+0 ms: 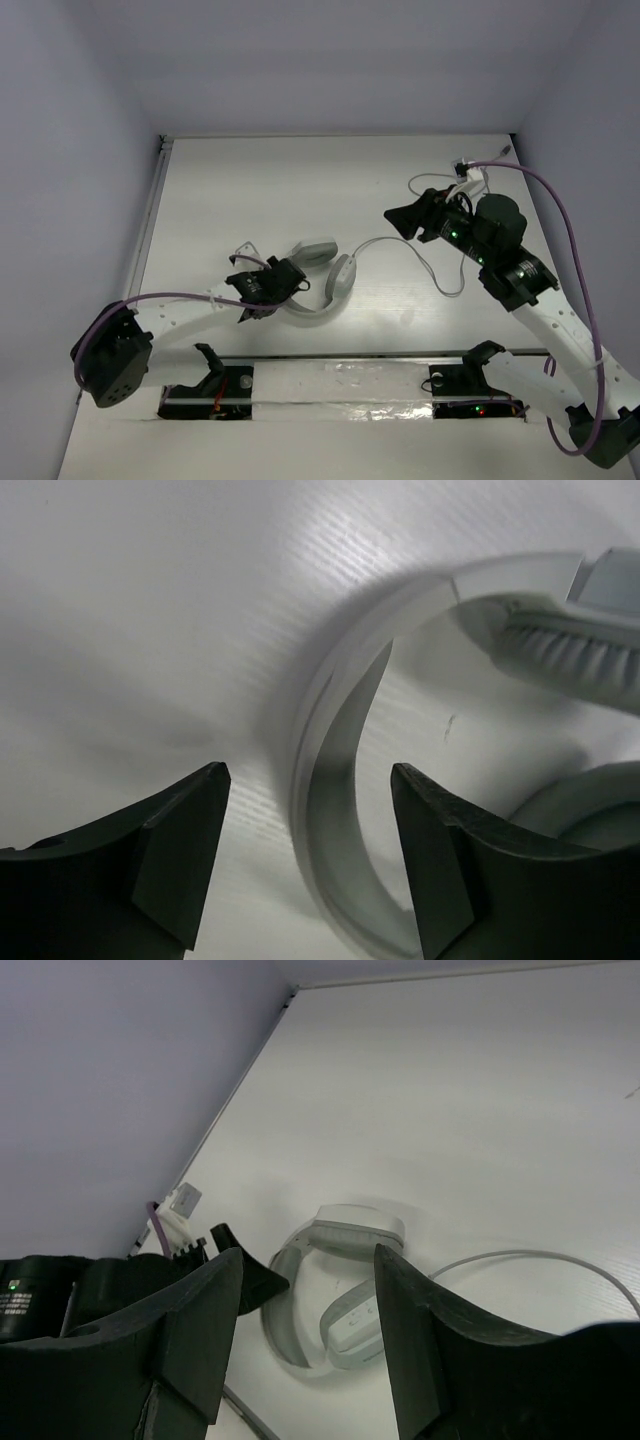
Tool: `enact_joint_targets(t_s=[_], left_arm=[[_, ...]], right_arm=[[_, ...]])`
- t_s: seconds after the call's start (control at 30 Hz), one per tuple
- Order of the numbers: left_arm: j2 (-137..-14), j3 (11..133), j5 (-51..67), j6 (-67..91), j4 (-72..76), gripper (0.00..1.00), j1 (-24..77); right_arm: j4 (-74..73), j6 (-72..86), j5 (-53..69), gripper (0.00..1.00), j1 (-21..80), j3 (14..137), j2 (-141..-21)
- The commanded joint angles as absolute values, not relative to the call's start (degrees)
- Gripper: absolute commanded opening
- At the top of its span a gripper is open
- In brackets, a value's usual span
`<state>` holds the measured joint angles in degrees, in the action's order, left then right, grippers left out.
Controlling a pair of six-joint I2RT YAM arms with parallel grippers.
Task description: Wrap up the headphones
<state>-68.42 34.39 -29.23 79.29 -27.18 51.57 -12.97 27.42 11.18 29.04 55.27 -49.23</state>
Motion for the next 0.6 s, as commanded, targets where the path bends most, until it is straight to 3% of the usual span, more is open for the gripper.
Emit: enact_joint_targets(t_s=[0.0, 0.1, 0.23, 0.33, 0.47, 0.57], left_arm=[[-69.95, 35.50, -32.87, 75.86, -21.80, 0.62, 48.96], [-73.38, 37.44, -32.96, 72.78, -20.92, 0.47, 48.25], [-76.46, 38.14, -31.64, 70.76, -18.64, 0.42, 48.25], [-76.81, 37.88, -31.99, 67.69, -17.67, 0.25, 45.80], [-76.46, 40.24, -36.45, 62.59, -18.98, 0.27, 43.34], [-77.43, 43.84, -41.37, 56.52, -20.55, 0.38, 42.28]], right_arm=[[-10.63, 27.16, 11.78, 0.61, 30.06, 54.84, -49.31], [-10.55, 27.16, 10.55, 0.60, 30.06, 54.76, -49.31], [-10.55, 27.25, 9.75, 0.60, 30.06, 54.58, -50.01], [-10.46, 27.42, 9.76, 0.60, 30.06, 54.58, -50.45], [-10.20, 27.60, 9.58, 0.60, 30.06, 54.76, -50.80], [-9.41, 28.12, 9.05, 0.60, 30.06, 54.76, -50.98]])
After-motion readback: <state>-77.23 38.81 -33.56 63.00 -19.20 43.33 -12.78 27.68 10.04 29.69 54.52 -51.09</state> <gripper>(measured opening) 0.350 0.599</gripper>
